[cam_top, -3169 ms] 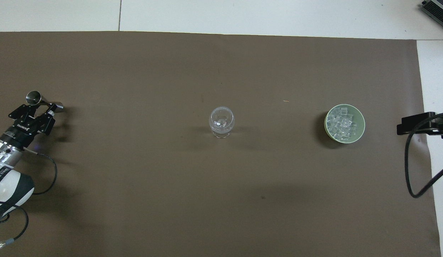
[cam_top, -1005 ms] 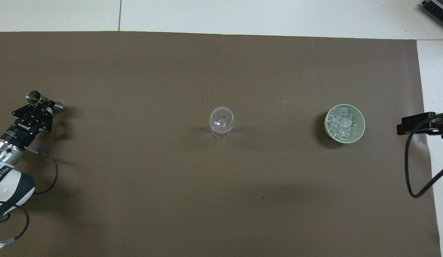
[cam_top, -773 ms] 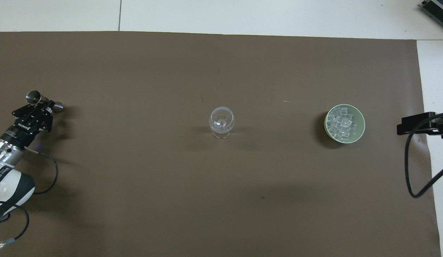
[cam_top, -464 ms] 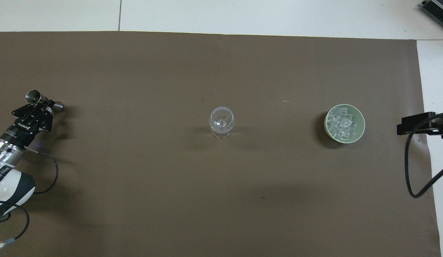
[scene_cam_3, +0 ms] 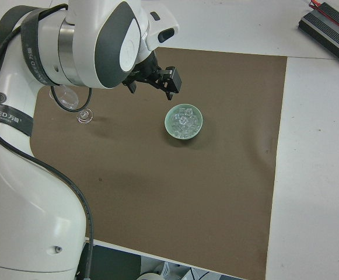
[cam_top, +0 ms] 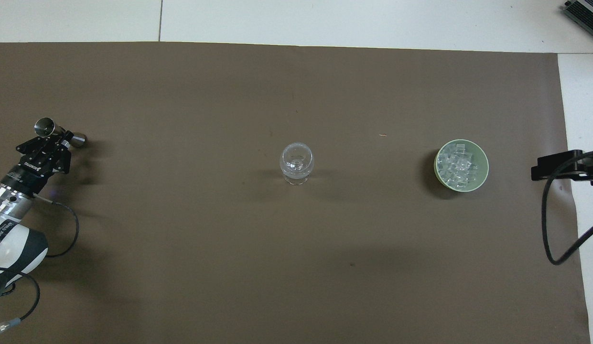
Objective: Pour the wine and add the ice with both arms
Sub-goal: 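Lift the silver bottle with the left gripper and carry it to the glass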
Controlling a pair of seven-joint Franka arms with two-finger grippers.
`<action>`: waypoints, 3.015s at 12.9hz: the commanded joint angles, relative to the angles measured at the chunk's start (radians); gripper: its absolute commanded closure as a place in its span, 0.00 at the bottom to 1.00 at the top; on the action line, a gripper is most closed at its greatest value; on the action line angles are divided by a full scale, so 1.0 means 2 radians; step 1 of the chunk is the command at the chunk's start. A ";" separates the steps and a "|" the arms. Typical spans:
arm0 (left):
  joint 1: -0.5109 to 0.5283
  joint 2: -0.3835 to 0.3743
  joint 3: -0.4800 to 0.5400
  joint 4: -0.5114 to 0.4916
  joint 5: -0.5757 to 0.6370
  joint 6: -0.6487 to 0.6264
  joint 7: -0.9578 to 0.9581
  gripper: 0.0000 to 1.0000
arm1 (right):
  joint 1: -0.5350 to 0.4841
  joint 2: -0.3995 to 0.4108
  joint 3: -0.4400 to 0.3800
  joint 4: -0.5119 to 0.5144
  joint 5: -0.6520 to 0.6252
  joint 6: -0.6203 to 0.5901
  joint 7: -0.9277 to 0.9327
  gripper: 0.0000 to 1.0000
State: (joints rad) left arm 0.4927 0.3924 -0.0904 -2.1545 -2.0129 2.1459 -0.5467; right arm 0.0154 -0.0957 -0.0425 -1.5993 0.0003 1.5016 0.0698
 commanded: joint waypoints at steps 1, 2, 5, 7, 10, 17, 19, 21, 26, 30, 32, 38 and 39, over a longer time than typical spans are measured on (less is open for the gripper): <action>-0.022 -0.018 0.005 0.000 -0.017 0.003 0.006 1.00 | -0.001 -0.011 0.001 -0.013 0.001 0.004 0.006 0.00; -0.031 -0.024 0.005 0.000 -0.017 0.004 0.006 1.00 | -0.002 -0.011 0.001 -0.013 0.001 0.004 0.006 0.00; -0.065 -0.041 0.005 -0.001 -0.019 0.025 0.009 1.00 | -0.001 -0.011 0.001 -0.013 0.001 0.004 0.006 0.00; -0.095 -0.059 0.005 0.000 -0.021 0.051 0.009 1.00 | -0.001 -0.011 0.001 -0.013 0.001 0.004 0.005 0.00; -0.155 -0.097 0.004 0.000 -0.039 0.133 0.004 1.00 | -0.001 -0.011 0.001 -0.013 0.001 0.004 0.006 0.00; -0.286 -0.124 0.003 0.015 -0.068 0.228 0.006 1.00 | -0.001 -0.011 0.001 -0.013 0.001 0.004 0.006 0.00; -0.322 -0.122 0.004 0.029 -0.089 0.259 0.006 1.00 | -0.001 -0.011 0.001 -0.013 0.001 0.004 0.006 0.00; -0.348 -0.121 0.003 0.041 -0.096 0.283 0.006 1.00 | -0.002 -0.011 0.001 -0.013 0.001 0.004 0.006 0.00; -0.403 -0.126 -0.007 0.065 -0.099 0.351 0.006 1.00 | -0.001 -0.011 0.001 -0.013 0.001 0.004 0.006 0.00; -0.407 -0.125 -0.036 0.079 -0.096 0.390 0.008 1.00 | -0.001 -0.011 0.001 -0.013 0.001 0.004 0.005 0.00; -0.427 -0.124 -0.036 0.083 -0.093 0.410 0.013 1.00 | -0.001 -0.011 0.001 -0.013 0.001 0.004 0.006 0.00; -0.460 -0.124 -0.038 0.089 -0.090 0.444 0.059 1.00 | -0.002 -0.011 0.001 -0.013 0.001 0.004 0.005 0.00; -0.462 -0.124 -0.038 0.089 -0.090 0.449 0.068 1.00 | -0.001 -0.011 0.001 -0.013 0.001 0.004 0.006 0.00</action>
State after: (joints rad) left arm -0.4093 0.1552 -0.1735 -1.9833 -2.1848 3.0082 -0.4542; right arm 0.0154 -0.0957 -0.0425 -1.5993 0.0003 1.5016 0.0698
